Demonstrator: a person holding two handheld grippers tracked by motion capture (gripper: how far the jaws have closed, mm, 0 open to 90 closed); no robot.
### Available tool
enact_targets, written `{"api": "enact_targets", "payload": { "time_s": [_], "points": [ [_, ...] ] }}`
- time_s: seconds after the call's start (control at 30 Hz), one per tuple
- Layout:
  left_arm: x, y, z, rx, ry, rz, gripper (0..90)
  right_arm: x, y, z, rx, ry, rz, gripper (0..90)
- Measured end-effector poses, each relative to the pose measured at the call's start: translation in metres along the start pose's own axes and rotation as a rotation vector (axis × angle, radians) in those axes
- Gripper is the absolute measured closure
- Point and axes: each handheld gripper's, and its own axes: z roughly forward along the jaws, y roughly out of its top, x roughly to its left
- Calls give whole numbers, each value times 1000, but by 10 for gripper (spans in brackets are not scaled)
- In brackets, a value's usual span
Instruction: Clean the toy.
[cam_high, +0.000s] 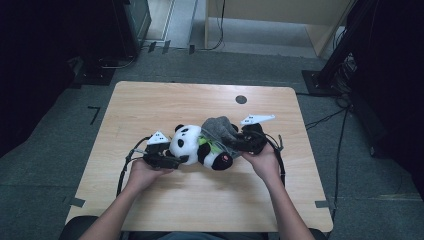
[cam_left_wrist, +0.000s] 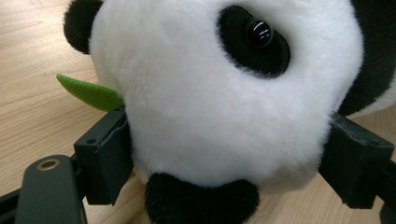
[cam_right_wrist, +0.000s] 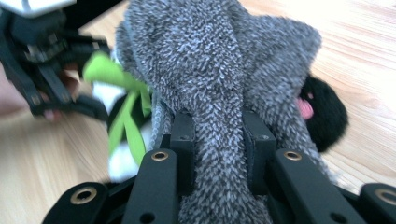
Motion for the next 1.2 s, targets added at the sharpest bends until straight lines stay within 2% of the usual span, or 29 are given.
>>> {"api": "enact_targets", "payload": {
  "time_s": [0.07, 0.43, 0.6, 0.77, 0.97, 1.07, 1.2],
  "points": [
    [0, 0, 0, 1, 0, -2, 153, -1, -5, -3, 7, -14, -27, 719],
    [0, 1, 0, -1, 2, -1, 152, -18, -26, -9, 30, 28, 25, 719],
    [1, 1, 0, -1, -1, -8, 153, -26, -32, -10, 65, 14, 30, 722],
    [1, 1, 0, -1, -2, -11, 153, -34, -37, -11, 89, 24, 52, 723],
    [2, 1, 0, -2, -6, -19, 153, -48, -45, -13, 139, -19, 79, 729],
    [2, 1, 0, -3, -7, -22, 154, -56, -48, -17, 158, -56, 100, 735],
    [2, 1, 0, -1, -6, -21, 154, -67, -51, -25, 154, -122, 146, 739]
  ]
}}
